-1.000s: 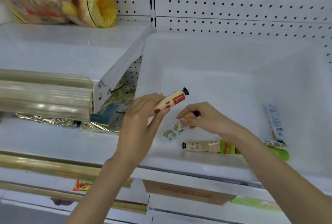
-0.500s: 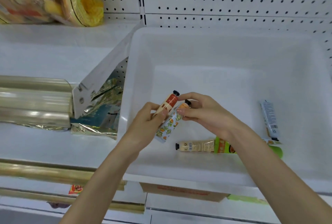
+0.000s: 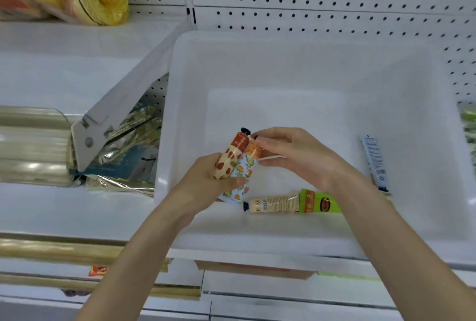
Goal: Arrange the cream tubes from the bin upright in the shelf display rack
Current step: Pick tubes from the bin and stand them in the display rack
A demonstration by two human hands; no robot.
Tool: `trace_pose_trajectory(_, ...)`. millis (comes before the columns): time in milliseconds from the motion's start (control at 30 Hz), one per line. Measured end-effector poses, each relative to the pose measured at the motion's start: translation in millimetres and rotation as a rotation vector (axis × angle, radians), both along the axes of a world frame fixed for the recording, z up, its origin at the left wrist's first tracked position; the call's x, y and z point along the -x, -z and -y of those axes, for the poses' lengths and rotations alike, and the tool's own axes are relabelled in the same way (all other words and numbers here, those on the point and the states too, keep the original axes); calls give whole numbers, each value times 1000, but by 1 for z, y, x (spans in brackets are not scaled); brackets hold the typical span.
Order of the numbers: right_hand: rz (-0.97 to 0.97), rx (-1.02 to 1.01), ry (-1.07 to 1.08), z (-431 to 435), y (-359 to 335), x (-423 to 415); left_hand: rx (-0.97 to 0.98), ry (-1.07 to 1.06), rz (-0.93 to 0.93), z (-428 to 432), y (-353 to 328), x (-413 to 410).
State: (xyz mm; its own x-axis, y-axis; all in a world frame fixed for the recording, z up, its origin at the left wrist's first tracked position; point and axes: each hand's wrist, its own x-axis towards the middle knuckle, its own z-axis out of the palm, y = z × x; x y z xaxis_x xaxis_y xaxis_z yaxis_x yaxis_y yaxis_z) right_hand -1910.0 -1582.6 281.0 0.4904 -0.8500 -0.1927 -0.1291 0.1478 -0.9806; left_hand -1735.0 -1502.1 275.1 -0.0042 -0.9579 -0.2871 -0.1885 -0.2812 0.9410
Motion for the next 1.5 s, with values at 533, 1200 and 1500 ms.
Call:
trace_pose_trajectory(533,-816,439,-313,-7,46,11,0,-125,-110,1,10,-3)
trace_pose_trajectory(1200,-822,197,-593,19,24,5,54,-114,-122,29,-10,-9)
trace_pose_trajectory(1500,-821,104,-597,19,12,5,56,-107,-124,38,-11,-10)
